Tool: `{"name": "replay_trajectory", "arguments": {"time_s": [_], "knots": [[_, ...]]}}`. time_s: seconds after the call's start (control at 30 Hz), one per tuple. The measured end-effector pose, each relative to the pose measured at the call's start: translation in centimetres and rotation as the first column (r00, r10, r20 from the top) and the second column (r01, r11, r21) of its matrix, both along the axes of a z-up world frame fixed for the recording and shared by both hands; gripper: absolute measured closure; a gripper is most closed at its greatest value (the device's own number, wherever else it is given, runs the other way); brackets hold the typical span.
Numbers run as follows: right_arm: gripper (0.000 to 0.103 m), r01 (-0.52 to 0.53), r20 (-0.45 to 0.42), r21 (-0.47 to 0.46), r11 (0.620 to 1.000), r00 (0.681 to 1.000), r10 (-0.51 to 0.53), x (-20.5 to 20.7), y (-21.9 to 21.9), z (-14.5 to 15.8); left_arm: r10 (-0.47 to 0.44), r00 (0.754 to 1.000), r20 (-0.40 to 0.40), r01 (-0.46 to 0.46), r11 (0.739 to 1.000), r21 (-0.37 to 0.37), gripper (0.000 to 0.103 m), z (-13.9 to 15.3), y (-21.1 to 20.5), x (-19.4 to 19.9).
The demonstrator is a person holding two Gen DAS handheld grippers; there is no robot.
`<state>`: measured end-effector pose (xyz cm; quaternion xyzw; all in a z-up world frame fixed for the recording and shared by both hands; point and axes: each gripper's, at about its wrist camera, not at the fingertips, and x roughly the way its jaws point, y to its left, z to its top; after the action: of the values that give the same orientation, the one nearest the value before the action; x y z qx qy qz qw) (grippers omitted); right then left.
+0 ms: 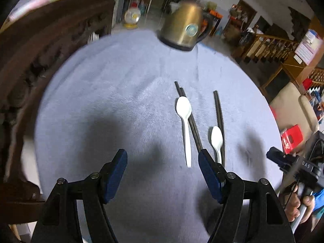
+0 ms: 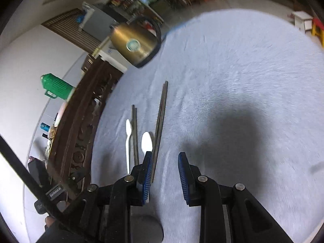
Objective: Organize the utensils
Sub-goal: 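Lower the right tool onto a remaining dark chopstick and close it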
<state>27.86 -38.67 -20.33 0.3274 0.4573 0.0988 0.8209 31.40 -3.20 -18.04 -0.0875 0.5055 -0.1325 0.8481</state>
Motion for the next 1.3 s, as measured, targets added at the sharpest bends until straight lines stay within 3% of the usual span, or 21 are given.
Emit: {"name": "replay_trajectory", "arguments": {"time_s": [0.07, 0.17, 0.57, 0.83, 0.97, 1.03, 1.17, 1.23, 1.3], "knots": [[0.071, -0.019, -0.032, 0.005, 1.0, 0.999, 0.019, 2.3, 0.3, -0.7, -0.003, 0.999, -0.036, 0.003, 1.0, 0.005, 0.03, -0.6, -0.3, 2.2], [0.056, -0.04, -0.052, -0.022, 0.999, 0.998, 0.039, 5.4, 1.2, -1.3, -0.025, 0.997, -0.07, 0.025, 1.0, 0.0, 0.03, -0.9, -1.2, 4.8], [0.056, -0.089, -0.105, -0.097, 0.991, 0.991, 0.079, 13.7, 3.4, -3.1, -0.078, 0.993, -0.094, 0.081, 0.996, 0.031, 0.03, -1.6, -4.1, 11.0], [0.062, -0.134, -0.143, -0.208, 0.969, 0.984, 0.106, 15.8, 5.7, -3.6, -0.07, 0.991, -0.117, 0.074, 0.997, 0.029, 0.03, -2.7, -3.0, 11.9], [0.071, -0.169, -0.183, -0.301, 0.938, 0.976, 0.117, 16.3, 7.2, -4.1, -0.072, 0.991, -0.111, 0.074, 0.997, 0.02, 0.03, -2.6, -2.6, 12.0], [0.082, -0.173, -0.187, -0.347, 0.922, 0.976, 0.112, 16.5, 7.4, -4.2, -0.076, 0.991, -0.112, 0.078, 0.997, 0.015, 0.03, -2.5, -2.5, 12.1], [0.084, -0.149, -0.201, -0.396, 0.906, 0.977, 0.072, 16.6, 6.1, -4.1, -0.095, 0.989, -0.115, 0.097, 0.995, 0.017, 0.03, -2.4, -2.9, 12.1], [0.084, -0.128, -0.205, -0.384, 0.914, 0.978, 0.051, 16.6, 5.0, -4.1, -0.11, 0.987, -0.118, 0.113, 0.993, 0.021, 0.03, -2.3, -3.6, 12.1], [0.082, -0.119, -0.188, -0.315, 0.942, 0.98, 0.061, 16.5, 4.2, -3.9, -0.135, 0.983, -0.126, 0.142, 0.989, 0.045, 0.03, -2.2, -5.0, 12.2]]}}
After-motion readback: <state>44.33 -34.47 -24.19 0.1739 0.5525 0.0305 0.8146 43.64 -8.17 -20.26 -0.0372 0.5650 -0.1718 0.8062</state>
